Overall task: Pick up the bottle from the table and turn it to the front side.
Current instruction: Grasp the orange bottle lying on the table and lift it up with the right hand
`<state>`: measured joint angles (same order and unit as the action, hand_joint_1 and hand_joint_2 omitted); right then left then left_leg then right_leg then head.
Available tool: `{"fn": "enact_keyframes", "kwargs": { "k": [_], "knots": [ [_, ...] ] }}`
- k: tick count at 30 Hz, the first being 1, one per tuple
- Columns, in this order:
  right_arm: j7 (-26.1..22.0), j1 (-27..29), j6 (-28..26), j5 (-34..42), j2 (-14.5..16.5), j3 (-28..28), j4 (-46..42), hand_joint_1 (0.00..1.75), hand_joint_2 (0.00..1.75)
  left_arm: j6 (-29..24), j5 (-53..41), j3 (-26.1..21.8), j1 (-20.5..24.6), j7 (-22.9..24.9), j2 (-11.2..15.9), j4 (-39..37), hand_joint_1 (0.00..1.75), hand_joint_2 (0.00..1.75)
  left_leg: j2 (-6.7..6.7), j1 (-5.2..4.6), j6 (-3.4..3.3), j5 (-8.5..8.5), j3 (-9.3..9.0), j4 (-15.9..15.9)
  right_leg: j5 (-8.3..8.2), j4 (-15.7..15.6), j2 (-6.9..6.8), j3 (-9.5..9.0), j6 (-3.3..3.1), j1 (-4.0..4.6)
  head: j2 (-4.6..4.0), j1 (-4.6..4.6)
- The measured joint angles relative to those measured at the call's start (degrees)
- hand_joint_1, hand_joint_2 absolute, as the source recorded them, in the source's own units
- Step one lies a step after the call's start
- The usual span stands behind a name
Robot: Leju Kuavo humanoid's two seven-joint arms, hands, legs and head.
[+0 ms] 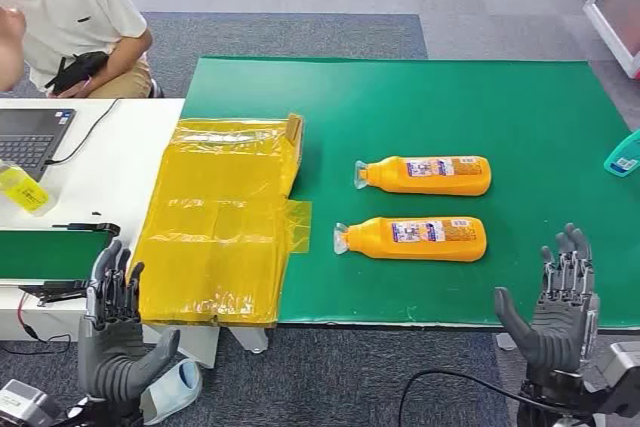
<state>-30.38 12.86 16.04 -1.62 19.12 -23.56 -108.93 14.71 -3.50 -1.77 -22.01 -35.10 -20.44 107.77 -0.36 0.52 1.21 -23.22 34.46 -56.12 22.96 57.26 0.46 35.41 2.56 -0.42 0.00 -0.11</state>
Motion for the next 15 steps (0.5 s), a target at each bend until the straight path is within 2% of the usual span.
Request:
{"fn": "enact_keyframes", "kwargs": {
  "k": [15],
  "knots": [
    [-1.0, -0.2, -0.1, -1.9, 0.0, 0.1, 0.3, 0.0, 1.75, -0.4, 0.2, -0.2, -0.1, -0.3, 0.0, 0.0, 0.0, 1.75, 0.0, 0.0, 0.0, 0.0, 0.01, 0.0, 0.0, 0.0, 0.0, -0.01, 0.0, 0.0, 0.0, -0.01]
  ]
}}
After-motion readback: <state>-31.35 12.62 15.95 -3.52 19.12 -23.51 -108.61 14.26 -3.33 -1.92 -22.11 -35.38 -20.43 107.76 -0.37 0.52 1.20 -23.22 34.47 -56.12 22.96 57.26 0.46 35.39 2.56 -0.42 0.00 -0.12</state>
